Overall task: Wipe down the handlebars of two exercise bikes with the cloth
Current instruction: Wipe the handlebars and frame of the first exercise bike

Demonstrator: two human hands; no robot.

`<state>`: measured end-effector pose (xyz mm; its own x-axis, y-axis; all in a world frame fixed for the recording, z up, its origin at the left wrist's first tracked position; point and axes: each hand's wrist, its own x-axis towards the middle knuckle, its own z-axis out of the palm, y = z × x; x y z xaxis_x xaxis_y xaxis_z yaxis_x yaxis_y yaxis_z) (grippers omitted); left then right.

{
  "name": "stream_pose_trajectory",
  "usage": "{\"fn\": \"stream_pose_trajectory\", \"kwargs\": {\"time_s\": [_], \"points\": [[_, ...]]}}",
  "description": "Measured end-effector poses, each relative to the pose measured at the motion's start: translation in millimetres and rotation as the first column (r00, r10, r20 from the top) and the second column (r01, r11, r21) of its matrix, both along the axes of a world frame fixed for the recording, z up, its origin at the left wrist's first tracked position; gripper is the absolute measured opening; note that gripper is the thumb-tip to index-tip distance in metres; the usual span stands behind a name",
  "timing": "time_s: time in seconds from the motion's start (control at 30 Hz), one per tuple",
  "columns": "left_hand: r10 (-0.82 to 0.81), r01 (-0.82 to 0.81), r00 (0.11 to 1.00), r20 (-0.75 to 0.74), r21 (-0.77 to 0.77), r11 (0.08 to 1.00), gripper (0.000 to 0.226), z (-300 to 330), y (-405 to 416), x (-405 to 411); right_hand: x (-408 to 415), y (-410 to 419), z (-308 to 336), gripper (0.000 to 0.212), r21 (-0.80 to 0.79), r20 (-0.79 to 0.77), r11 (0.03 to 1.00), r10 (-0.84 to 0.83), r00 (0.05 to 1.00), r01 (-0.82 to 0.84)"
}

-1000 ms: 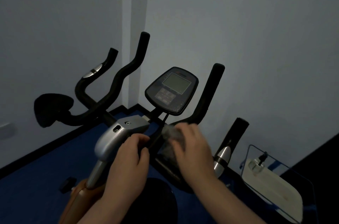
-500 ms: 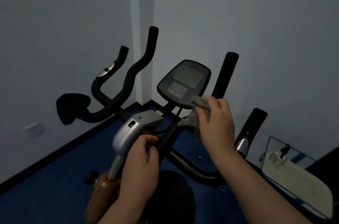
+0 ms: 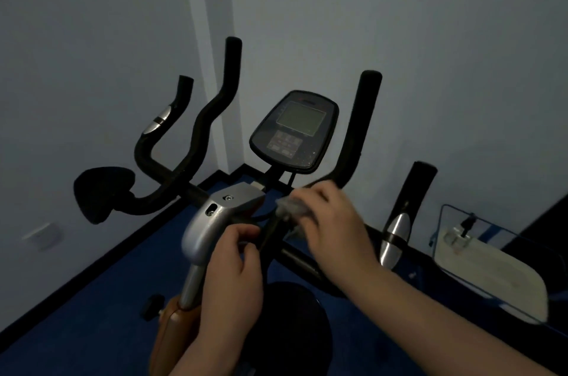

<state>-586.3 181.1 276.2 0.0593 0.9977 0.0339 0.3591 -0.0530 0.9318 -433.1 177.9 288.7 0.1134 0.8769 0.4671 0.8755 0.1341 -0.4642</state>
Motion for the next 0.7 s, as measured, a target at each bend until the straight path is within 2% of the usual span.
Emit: {"fn": "stream_pose_trajectory", "kwargs": {"time_s": [0.13, 0.27, 0.5, 0.57, 0.6, 0.63, 0.67, 0.7], "points": [[-0.023, 0.023, 0.999, 0.043, 0.006, 1.0, 0.025, -2.8, 1.5, 1.1, 8.5, -11.9, -1.5, 0.033, -0.143, -0.077, 0.967, 0.202, 0.976, -0.211], [-0.057, 0.057, 0.998, 0.036, 0.021, 0.998, 0.024, -6.3, 3.6, -0.1, 19.6, -15.6, 6.0, 0.033, -0.328, 0.058, 0.867, 0.415, 0.908, -0.375], [-0.173, 0.18, 0.982, -0.079, 0.091, 0.98, 0.02, -2.7, 12.2, 1.1, 61.6, -41.8, 45.4, 0.03, -0.628, 0.295, 0.694, 0.631, 0.718, -0.352], [-0.194, 0.205, 0.977, -0.09, 0.14, 0.969, 0.021, 4.5, 19.5, 7.6, 71.3, -37.3, 57.5, 0.029, -0.666, 0.383, 0.683, 0.657, 0.65, -0.299], [-0.204, 0.216, 0.975, -0.089, 0.161, 0.963, 0.02, 9.1, 24.5, 12.9, 78.5, -32.1, 62.9, 0.028, -0.656, 0.413, 0.709, 0.624, 0.664, -0.259], [-0.21, 0.224, 0.973, -0.091, 0.181, 0.958, 0.018, 13.7, 30.8, 20.1, 87.2, -25.5, 67.0, 0.028, -0.604, 0.423, 0.764, 0.548, 0.721, -0.227], [-0.214, 0.23, 0.972, -0.1, 0.203, 0.952, 0.017, 18.4, 37.9, 28.7, 96.4, -18.1, 70.0, 0.027, -0.495, 0.402, 0.846, 0.427, 0.81, -0.2], [-0.217, 0.238, 0.97, -0.115, 0.227, 0.944, 0.016, 22.5, 46.5, 38.4, 104.7, -10.4, 71.2, 0.027, -0.332, 0.319, 0.93, 0.266, 0.909, -0.156]]}}
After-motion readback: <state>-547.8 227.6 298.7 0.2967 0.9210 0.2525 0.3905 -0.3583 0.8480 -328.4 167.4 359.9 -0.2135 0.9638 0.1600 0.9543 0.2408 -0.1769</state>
